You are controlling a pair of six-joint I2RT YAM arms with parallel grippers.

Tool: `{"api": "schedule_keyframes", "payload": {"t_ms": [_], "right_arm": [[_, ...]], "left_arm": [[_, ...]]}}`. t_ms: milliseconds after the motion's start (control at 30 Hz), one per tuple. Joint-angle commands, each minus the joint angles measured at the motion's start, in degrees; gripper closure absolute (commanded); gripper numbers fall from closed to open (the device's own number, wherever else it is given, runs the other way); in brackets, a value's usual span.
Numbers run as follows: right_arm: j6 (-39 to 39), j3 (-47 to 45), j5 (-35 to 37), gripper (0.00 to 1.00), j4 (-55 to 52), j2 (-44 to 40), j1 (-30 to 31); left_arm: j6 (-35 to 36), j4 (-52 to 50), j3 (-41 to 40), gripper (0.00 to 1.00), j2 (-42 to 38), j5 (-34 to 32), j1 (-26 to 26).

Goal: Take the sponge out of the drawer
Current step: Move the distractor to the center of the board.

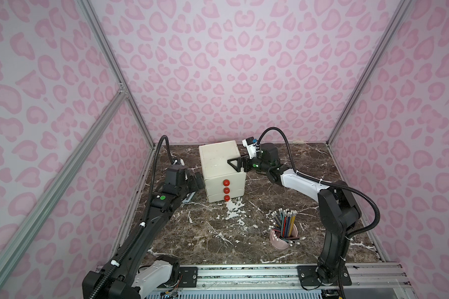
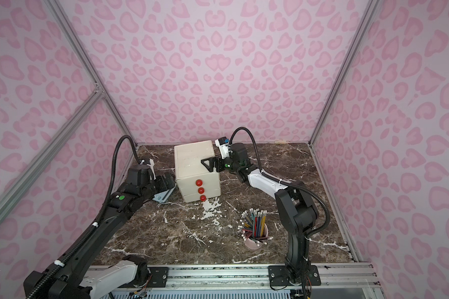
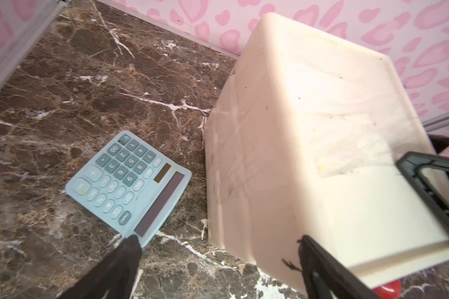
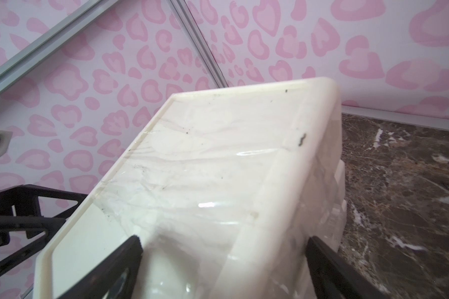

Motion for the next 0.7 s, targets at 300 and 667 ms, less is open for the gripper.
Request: {"api": "schedule_keyframes", "payload": {"t_ms": [300,667], "right_arm": [[-2.9,-2.3,-1.2,0.01,-12.5,1.7,2.1],[-3.2,-0.6,-0.9,0.01,-13.5,3.2,2.4]], "left_arm": [[0.2,9.3,2.8,0.03,4.9,15.4,-0.2],[-0.4,15.7,6.0,0.02,10.0,25.9,-0.1]]}}
